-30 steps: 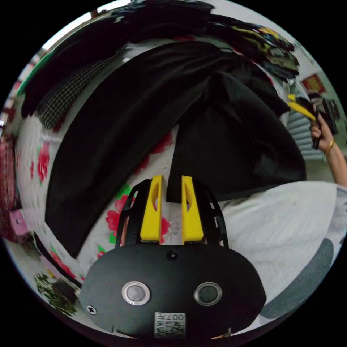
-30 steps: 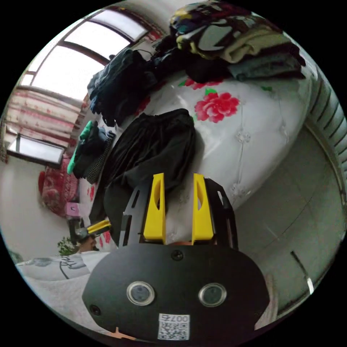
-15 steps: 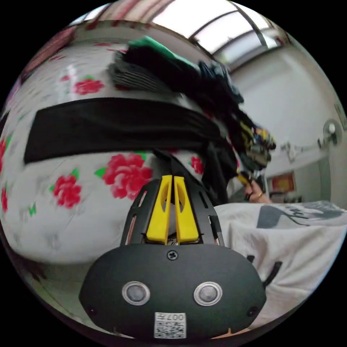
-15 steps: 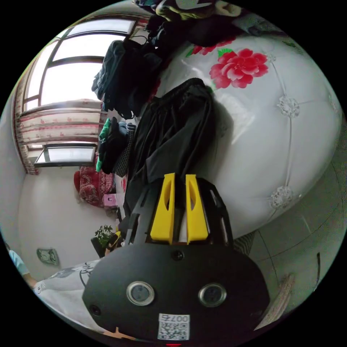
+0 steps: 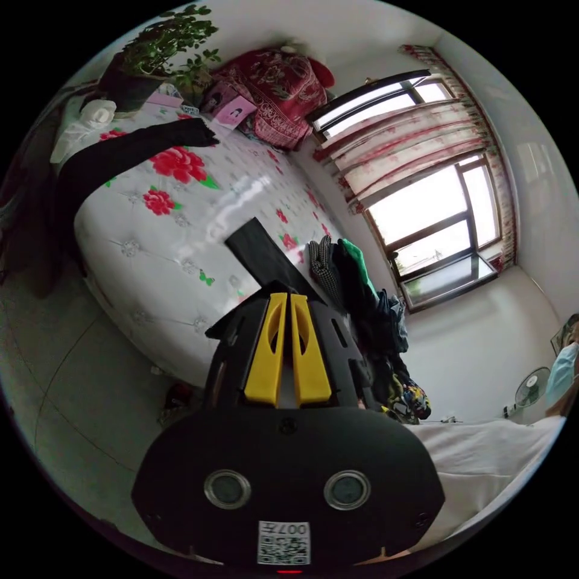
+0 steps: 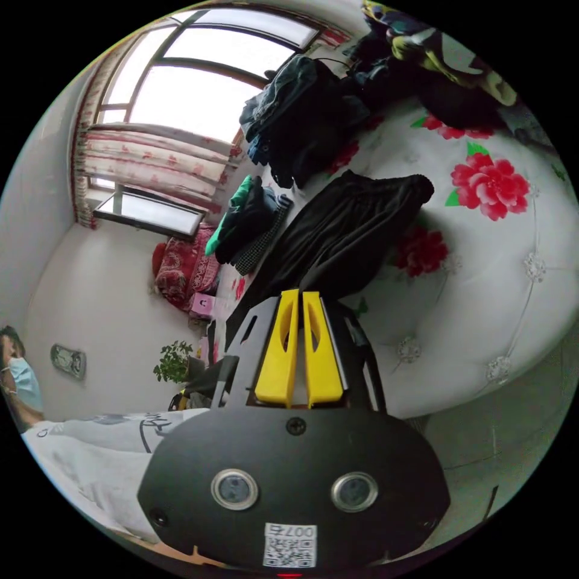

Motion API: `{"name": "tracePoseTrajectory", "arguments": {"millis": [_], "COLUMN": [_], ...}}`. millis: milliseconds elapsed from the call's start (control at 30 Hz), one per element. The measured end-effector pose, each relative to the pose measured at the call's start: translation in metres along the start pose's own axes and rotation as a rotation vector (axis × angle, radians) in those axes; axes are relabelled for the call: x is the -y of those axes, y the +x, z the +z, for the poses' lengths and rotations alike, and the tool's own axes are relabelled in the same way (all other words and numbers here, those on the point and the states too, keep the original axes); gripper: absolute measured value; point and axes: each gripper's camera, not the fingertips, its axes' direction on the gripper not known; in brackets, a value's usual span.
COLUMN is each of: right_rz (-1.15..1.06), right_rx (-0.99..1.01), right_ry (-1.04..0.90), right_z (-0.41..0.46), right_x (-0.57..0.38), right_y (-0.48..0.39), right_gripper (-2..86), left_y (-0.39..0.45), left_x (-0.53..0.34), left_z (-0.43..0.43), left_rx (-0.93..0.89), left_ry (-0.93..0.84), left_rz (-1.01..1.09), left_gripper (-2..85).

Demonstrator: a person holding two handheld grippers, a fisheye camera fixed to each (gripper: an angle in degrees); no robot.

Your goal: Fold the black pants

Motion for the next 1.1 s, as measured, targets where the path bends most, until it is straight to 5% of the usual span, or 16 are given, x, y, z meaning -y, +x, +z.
{"name": "tracePoseTrajectory", "arguments": {"millis": [333, 633, 900, 1100], "right_rz": [-0.003, -0.255, -0.097, 0.173], "right_rx": [-0.107, -0.223, -0.340, -0.436], "right_ry": [0.125, 0.041, -0.031, 0.031], "right_z": [0.010, 0.141, 0.259, 0.252], "right_x": [-0.026, 0.117, 0.132, 0.072], "right_y": [-0.037, -0.140, -0.107, -0.027], "right_gripper": [-0.1, 2.2, 6.6, 7.9], "left_y": [-0.025, 0.013, -0.015, -0.049], "left_x": [0.057, 0.226, 0.261, 0.223], "left_z": [-0.005, 0.124, 0.186, 0.162], "left_rx": [-0.113, 0.036, 0.208, 0.230], "left_ry": [-0.057, -0.116, -0.220, -0.275], "left_rz": [-0.012, 0.121, 0.023, -0.067], "left_gripper": [-1.0, -0.4, 4.5, 6.5]}}
